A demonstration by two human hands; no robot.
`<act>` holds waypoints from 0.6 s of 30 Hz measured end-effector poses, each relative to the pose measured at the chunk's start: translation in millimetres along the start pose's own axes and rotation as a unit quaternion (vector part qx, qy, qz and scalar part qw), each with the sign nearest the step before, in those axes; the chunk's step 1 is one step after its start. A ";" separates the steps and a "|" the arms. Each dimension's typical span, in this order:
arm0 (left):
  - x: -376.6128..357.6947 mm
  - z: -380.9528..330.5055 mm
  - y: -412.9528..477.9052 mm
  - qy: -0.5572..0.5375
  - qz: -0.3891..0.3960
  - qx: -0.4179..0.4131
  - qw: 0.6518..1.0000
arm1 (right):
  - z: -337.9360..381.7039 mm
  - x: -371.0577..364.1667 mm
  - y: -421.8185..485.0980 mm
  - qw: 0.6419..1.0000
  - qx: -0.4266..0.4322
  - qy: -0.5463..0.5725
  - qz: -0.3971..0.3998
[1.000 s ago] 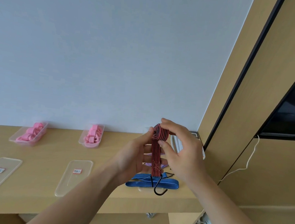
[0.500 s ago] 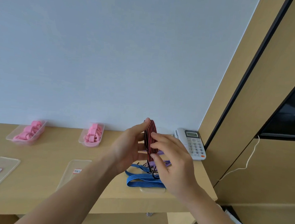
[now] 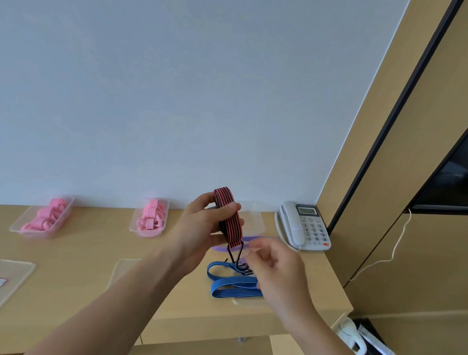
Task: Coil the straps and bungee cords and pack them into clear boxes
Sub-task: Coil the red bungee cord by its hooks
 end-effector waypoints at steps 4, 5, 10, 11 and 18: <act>6.2 9.9 -5.2 -0.005 0.023 0.004 1.000 | -43.1 -42.0 -9.5 0.946 -0.234 0.194 0.116; 6.9 14.0 -6.8 -0.007 0.028 0.008 1.000 | -43.0 -44.7 -11.0 0.932 -0.237 0.250 0.115; 15.0 39.8 -12.0 0.002 0.053 0.025 0.998 | -34.8 -47.5 -15.9 0.899 -0.203 0.367 0.126; 17.2 45.4 -11.6 0.004 0.054 0.028 0.998 | -37.7 -46.1 -14.1 0.894 -0.207 0.378 0.121; 31.1 77.2 20.9 0.044 0.055 0.031 0.997 | -76.2 -54.3 28.2 0.860 -0.267 0.427 0.082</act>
Point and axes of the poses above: each hand's wrist, its own y-axis towards the middle knuckle, its own x-axis out of the back of the hand, z = x × y, the point moved 9 cm from there along y, towards the middle knuckle, and after that the axes turned 11 degrees about -x, right-handed, at the moved point
